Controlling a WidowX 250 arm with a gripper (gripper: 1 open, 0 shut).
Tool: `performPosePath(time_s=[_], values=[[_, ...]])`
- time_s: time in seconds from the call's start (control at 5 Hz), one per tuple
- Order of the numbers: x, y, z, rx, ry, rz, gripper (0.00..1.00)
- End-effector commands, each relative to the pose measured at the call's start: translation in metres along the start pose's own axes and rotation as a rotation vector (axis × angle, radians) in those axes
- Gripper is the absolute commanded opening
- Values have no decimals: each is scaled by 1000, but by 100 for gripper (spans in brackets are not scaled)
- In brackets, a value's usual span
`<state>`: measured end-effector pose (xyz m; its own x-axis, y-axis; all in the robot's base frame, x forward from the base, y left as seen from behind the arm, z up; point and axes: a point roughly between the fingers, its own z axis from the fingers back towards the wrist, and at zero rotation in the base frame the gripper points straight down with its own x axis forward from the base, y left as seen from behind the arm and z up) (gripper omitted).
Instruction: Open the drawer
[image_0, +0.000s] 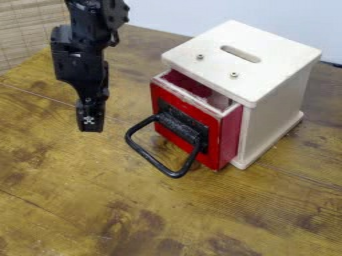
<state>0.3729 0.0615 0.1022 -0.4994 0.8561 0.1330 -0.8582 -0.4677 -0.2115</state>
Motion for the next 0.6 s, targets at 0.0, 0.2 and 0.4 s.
performPosePath(time_s=[0.0,0.2,0.4], values=[[-6,-1,23,-66,41,-77,100],[-17,7,16,-65,38,-104,100],[-27,13,9,-63,34,-120,100]])
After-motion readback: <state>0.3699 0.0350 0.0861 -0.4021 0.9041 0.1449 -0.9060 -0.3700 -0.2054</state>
